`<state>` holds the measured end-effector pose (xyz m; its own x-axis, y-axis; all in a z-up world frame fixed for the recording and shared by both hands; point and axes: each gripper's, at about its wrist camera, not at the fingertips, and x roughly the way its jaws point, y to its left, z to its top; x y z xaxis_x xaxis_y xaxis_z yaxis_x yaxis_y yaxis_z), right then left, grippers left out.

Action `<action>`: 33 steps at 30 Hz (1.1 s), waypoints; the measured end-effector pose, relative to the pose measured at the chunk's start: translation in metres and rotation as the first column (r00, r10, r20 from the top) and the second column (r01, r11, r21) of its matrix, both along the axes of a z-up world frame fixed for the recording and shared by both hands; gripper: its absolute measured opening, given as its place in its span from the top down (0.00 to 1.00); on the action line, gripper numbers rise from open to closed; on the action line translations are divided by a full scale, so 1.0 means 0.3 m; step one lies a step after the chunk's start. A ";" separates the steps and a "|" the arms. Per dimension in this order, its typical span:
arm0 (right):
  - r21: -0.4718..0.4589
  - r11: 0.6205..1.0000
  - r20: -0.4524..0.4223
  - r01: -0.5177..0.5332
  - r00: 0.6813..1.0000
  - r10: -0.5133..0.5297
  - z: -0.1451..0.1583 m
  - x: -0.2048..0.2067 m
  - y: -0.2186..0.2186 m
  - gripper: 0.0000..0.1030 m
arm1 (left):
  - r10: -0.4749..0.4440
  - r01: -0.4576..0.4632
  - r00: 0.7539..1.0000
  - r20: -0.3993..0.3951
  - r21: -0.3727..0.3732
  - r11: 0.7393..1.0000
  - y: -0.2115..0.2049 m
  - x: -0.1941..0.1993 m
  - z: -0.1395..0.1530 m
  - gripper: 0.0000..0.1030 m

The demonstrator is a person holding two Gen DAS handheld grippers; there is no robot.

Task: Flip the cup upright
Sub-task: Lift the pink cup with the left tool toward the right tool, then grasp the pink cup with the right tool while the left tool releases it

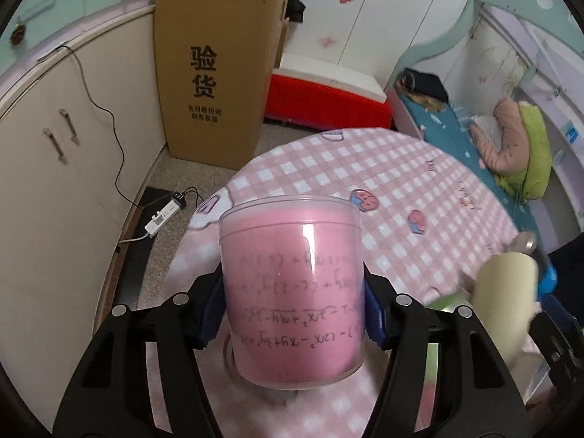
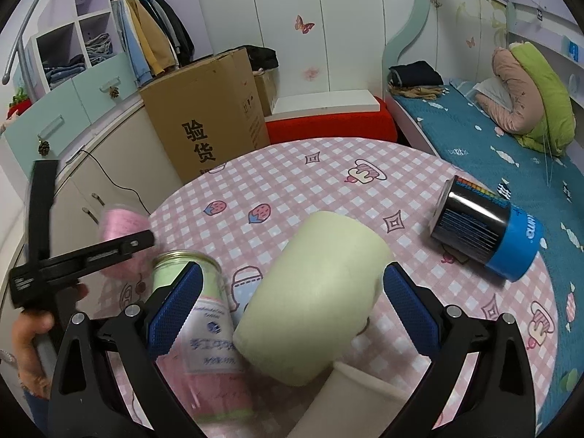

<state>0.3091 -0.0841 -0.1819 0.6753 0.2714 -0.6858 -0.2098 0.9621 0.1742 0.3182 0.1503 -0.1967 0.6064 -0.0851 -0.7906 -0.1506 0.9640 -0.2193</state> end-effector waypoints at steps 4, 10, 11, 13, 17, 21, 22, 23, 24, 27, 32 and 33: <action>-0.010 1.000 0.018 -0.006 1.000 0.006 0.034 -0.070 -0.009 0.07 | -0.019 0.019 0.999 0.028 -0.005 1.000 -0.035 -0.124 0.071 0.40; -0.022 0.999 0.025 0.025 0.999 -0.025 0.065 -0.215 -0.072 0.07 | -0.078 0.079 0.995 0.055 -0.027 0.996 -0.161 -0.329 0.141 0.40; -0.026 0.999 0.027 0.030 0.999 -0.029 0.067 -0.235 -0.083 0.07 | -0.096 0.097 0.994 0.055 -0.027 0.995 -0.191 -0.363 0.146 0.40; -0.032 0.998 0.031 0.049 0.998 -0.048 0.071 -0.295 -0.119 0.07 | -0.127 0.129 0.990 0.052 -0.028 0.991 -0.243 -0.414 0.146 0.39; -0.029 0.997 0.036 0.078 0.996 -0.077 0.072 -0.400 -0.181 0.07 | -0.172 0.173 0.984 0.055 -0.016 0.985 -0.343 -0.515 0.140 0.39; -0.033 0.996 0.045 0.086 0.995 -0.084 0.072 -0.482 -0.214 0.07 | -0.209 0.210 0.977 0.038 -0.003 0.978 -0.424 -0.583 0.104 0.39; -0.034 0.995 0.047 0.090 0.995 -0.089 0.069 -0.500 -0.224 0.07 | -0.219 0.219 0.975 0.032 0.000 0.976 -0.443 -0.594 0.090 0.39; -0.033 0.995 0.043 0.096 0.995 -0.094 0.064 -0.512 -0.235 0.07 | -0.222 0.222 0.975 0.025 0.004 0.975 -0.459 -0.602 0.077 0.39; -0.032 0.995 0.039 0.099 0.994 -0.098 0.060 -0.520 -0.245 0.07 | -0.232 0.232 0.973 0.006 0.010 0.973 -0.482 -0.604 0.052 0.39; -0.030 0.993 0.023 0.110 0.994 -0.109 0.039 -0.530 -0.265 0.07 | -0.240 0.240 0.970 -0.035 0.010 0.971 -0.514 -0.591 -0.009 0.39; -0.036 0.993 -0.011 0.110 0.994 -0.111 -0.006 -0.526 -0.272 0.07 | -0.259 0.261 0.961 -0.093 0.010 0.965 -0.545 -0.545 -0.092 0.38; -0.035 0.993 -0.015 0.112 0.994 -0.112 -0.013 -0.522 -0.271 0.07 | -0.254 0.257 0.962 -0.102 0.015 0.966 -0.549 -0.537 -0.101 0.38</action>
